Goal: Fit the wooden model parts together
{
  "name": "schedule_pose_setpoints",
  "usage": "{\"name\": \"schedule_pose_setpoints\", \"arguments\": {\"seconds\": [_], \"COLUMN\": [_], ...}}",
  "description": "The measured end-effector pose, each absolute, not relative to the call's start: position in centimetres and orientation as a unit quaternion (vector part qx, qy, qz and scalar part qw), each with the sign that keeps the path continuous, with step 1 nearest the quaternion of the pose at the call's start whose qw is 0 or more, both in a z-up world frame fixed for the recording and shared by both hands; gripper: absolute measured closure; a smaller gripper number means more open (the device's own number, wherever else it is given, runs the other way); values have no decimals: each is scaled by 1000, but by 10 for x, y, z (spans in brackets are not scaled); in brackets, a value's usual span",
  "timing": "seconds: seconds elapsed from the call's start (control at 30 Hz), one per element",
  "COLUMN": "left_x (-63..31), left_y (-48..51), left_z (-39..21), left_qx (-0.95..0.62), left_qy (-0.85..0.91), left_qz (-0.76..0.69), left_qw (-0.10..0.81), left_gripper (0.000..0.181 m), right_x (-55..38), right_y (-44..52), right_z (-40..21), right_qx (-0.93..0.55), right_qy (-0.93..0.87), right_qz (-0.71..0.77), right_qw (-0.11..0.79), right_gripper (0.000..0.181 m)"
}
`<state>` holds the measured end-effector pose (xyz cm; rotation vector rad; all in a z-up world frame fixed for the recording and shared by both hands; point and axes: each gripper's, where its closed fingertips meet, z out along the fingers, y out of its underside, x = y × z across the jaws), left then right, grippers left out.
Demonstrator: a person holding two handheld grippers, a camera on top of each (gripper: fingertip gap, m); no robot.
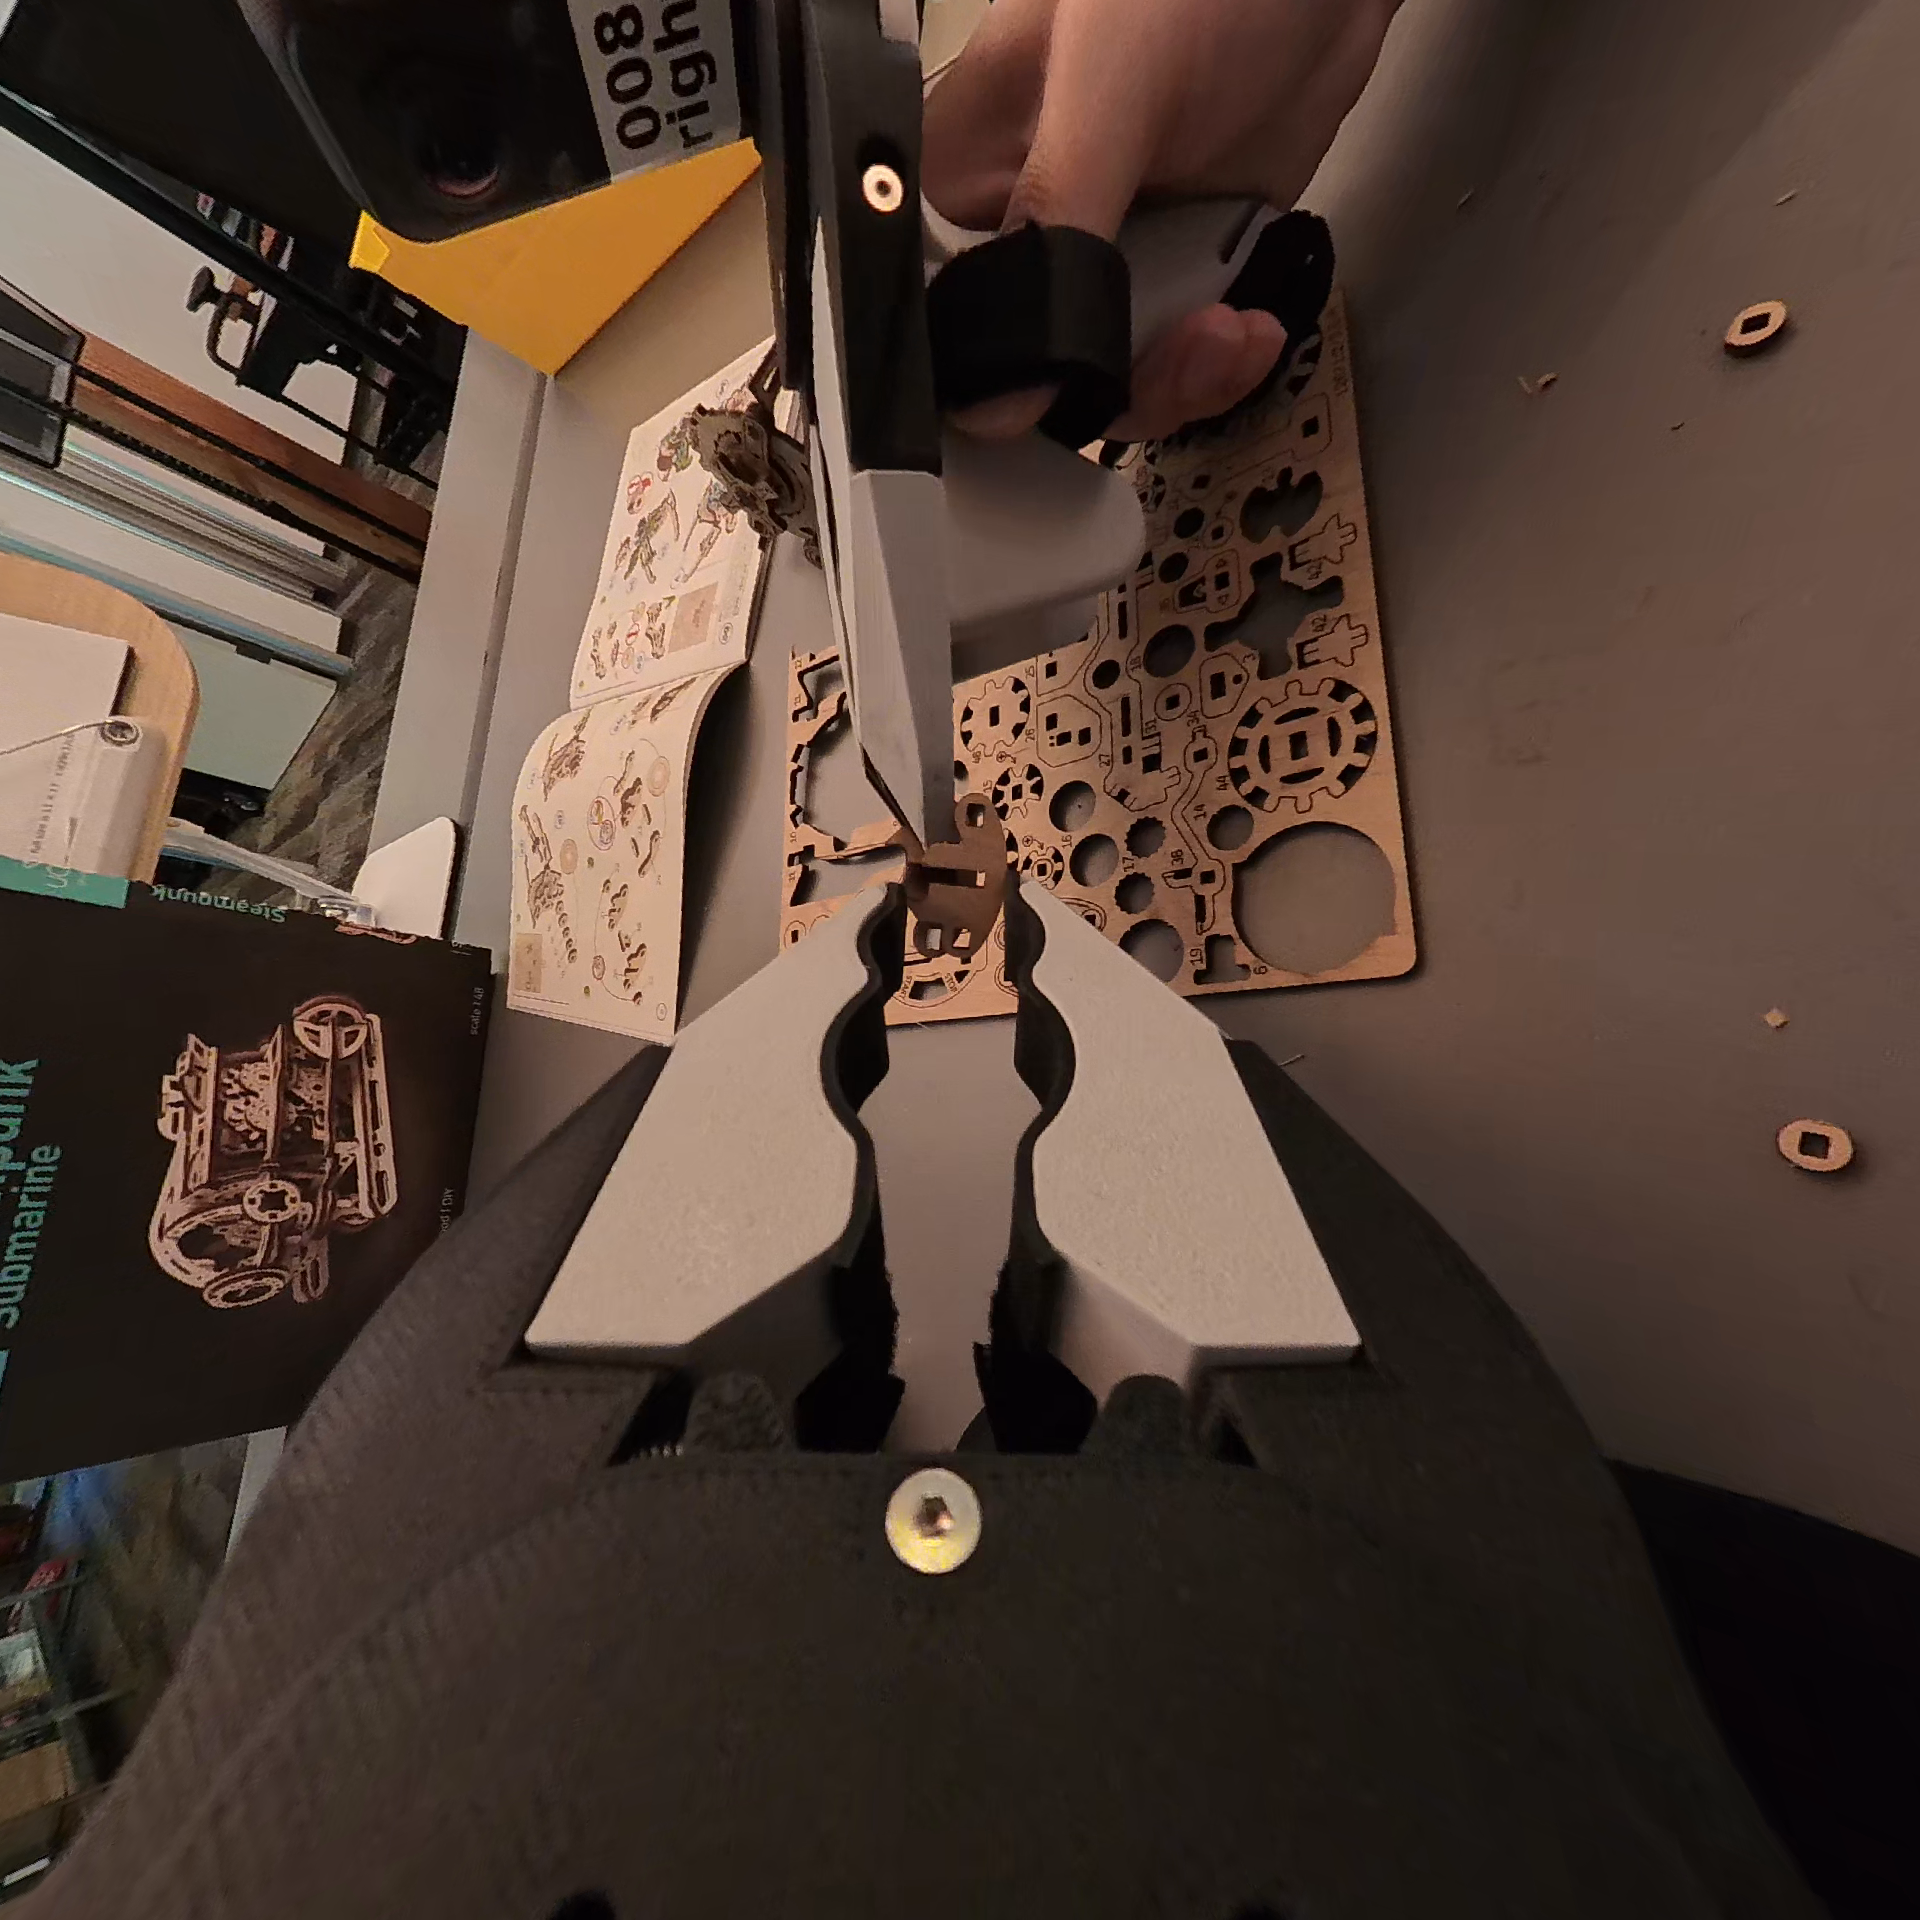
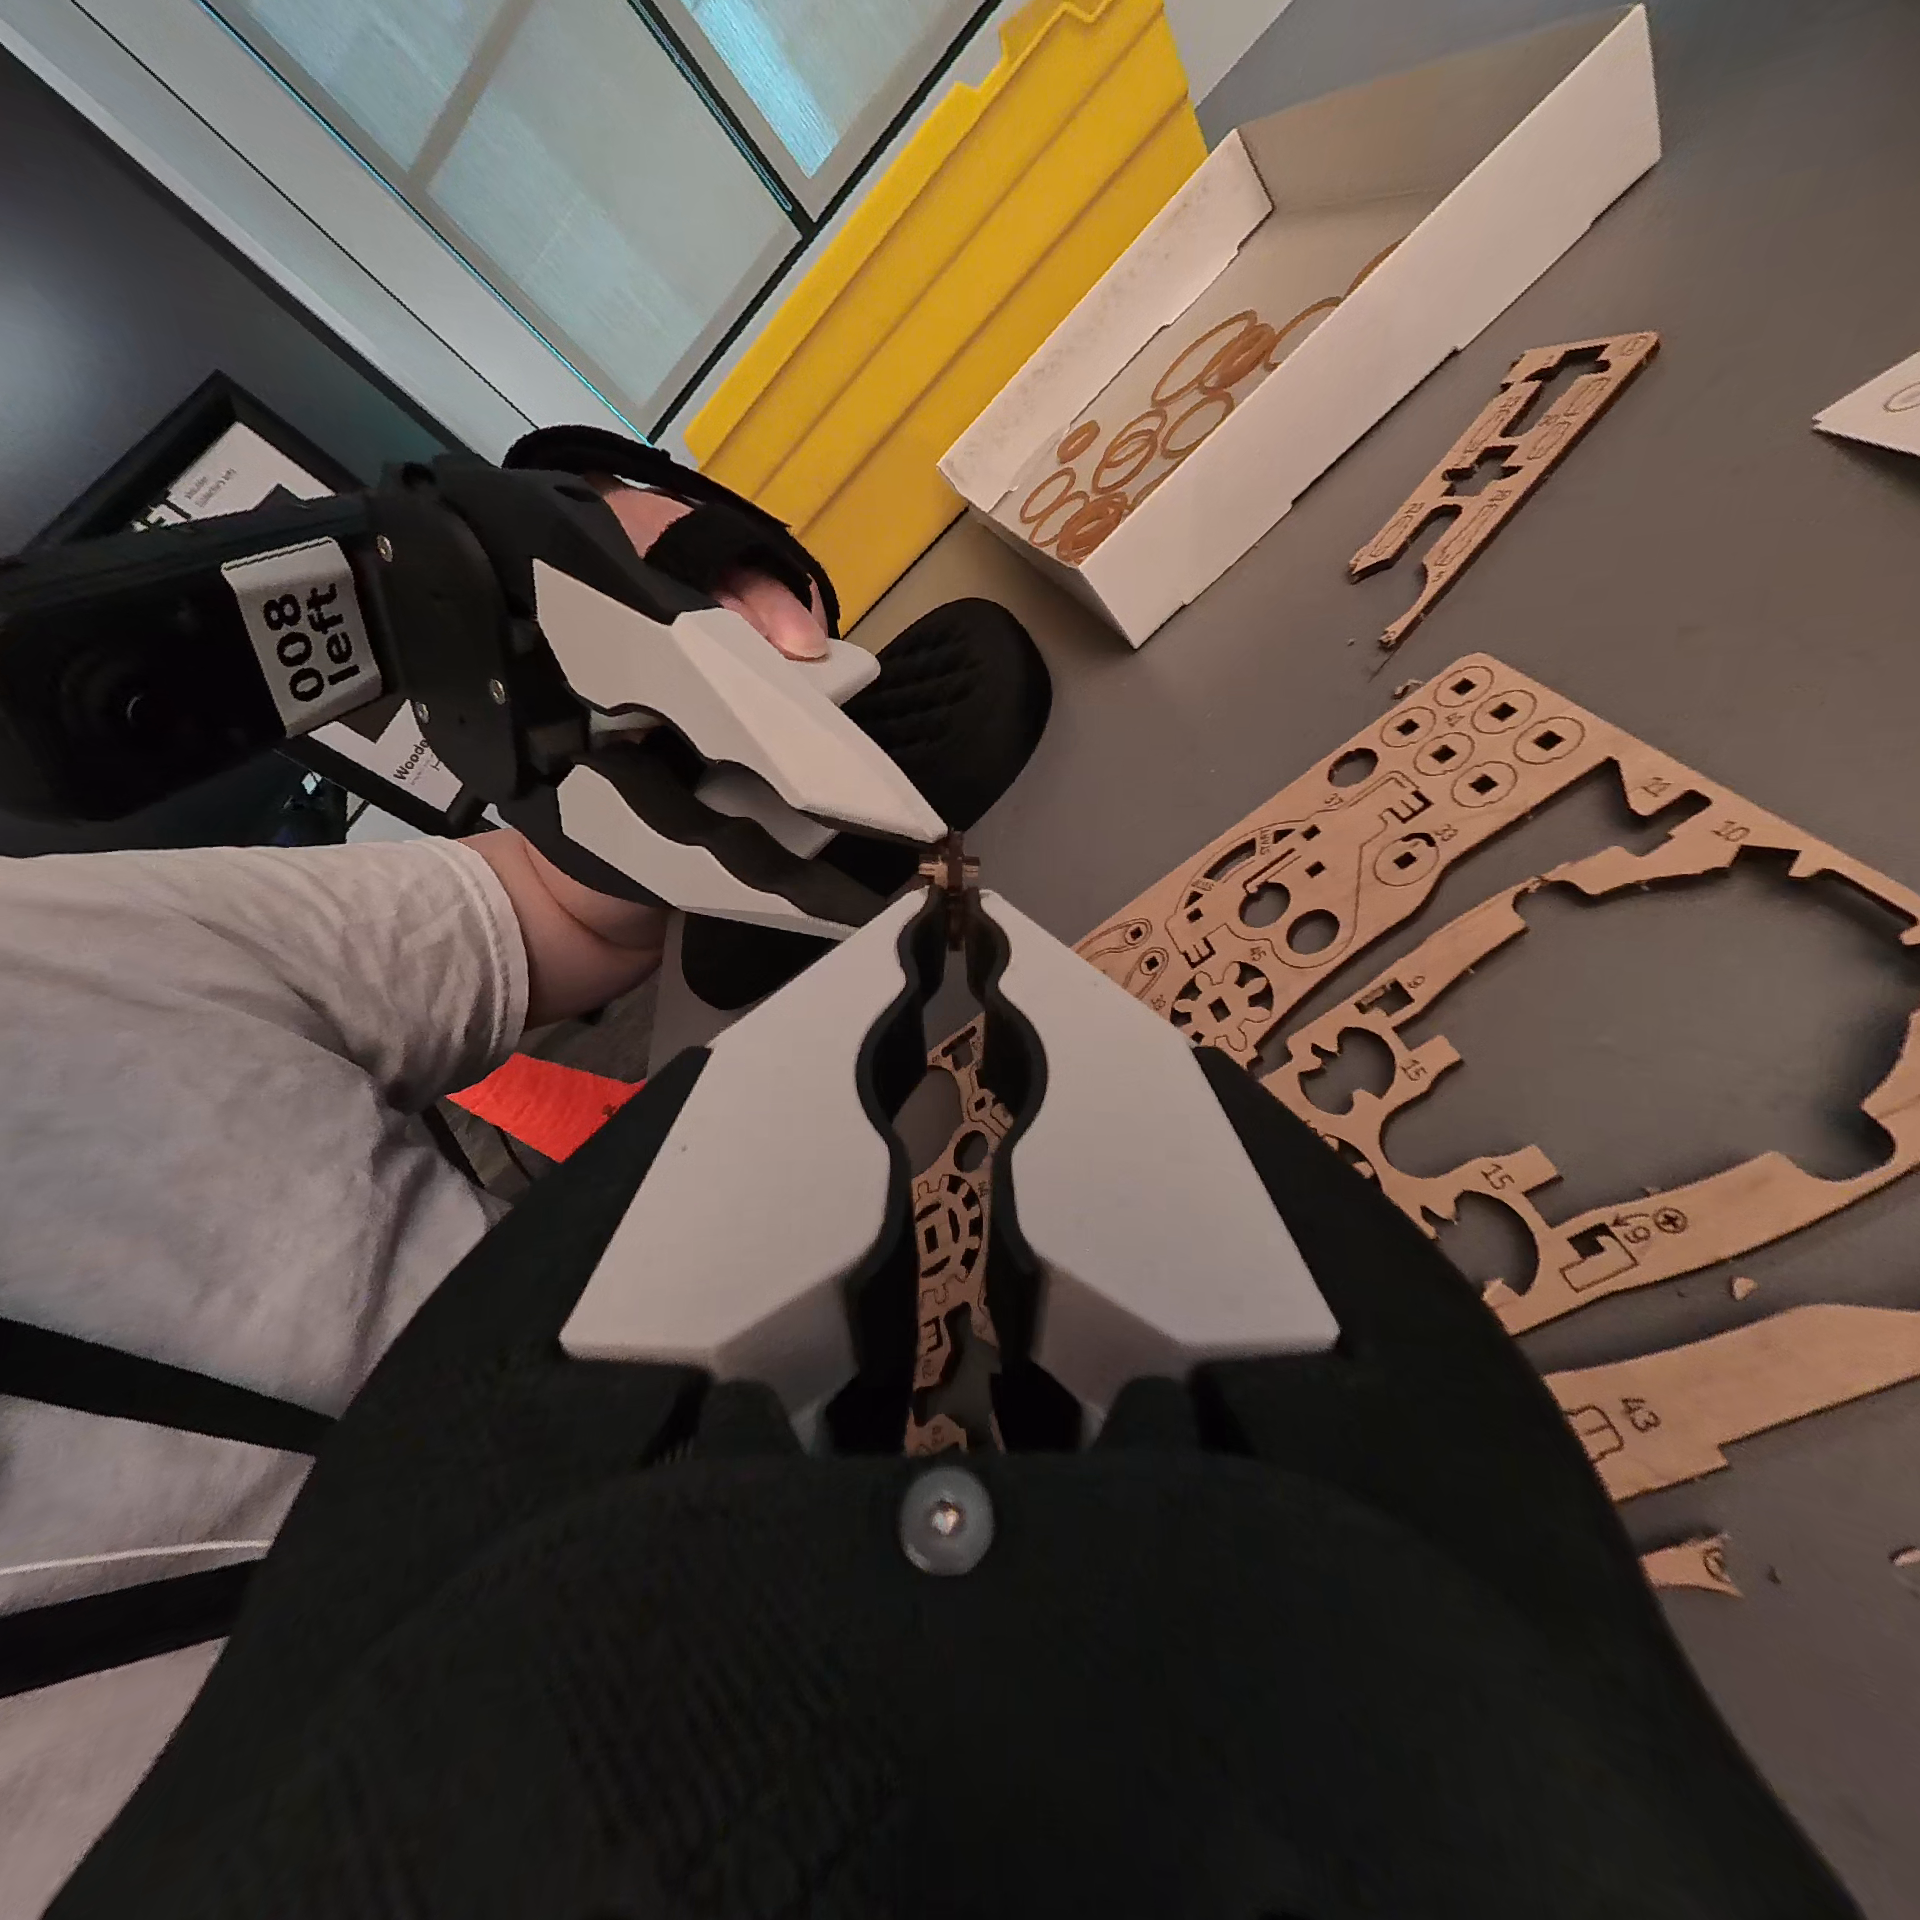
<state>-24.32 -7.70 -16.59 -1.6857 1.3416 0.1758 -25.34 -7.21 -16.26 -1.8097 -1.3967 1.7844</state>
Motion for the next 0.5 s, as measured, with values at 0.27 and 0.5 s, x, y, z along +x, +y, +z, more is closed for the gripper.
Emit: {"name": "schedule_pose_setpoints", "arguments": {"seconds": [0.27,0.5], "left_x": [-242,-239], "left_y": [-79,-82], "left_z": [-159,-155], "left_qx": [-685,-679], "left_qy": [542,544], "left_qz": [56,48], "left_qw": [482,491], "left_gripper": [164,164], "right_x": [-252,-248], "right_y": [-74,-77], "right_z": [-156,-151], "right_qx": [-583,-563], "right_qy": [-505,-521], "right_qz": [622,629], "right_qw": [134,124], "right_gripper": [181,180]}}
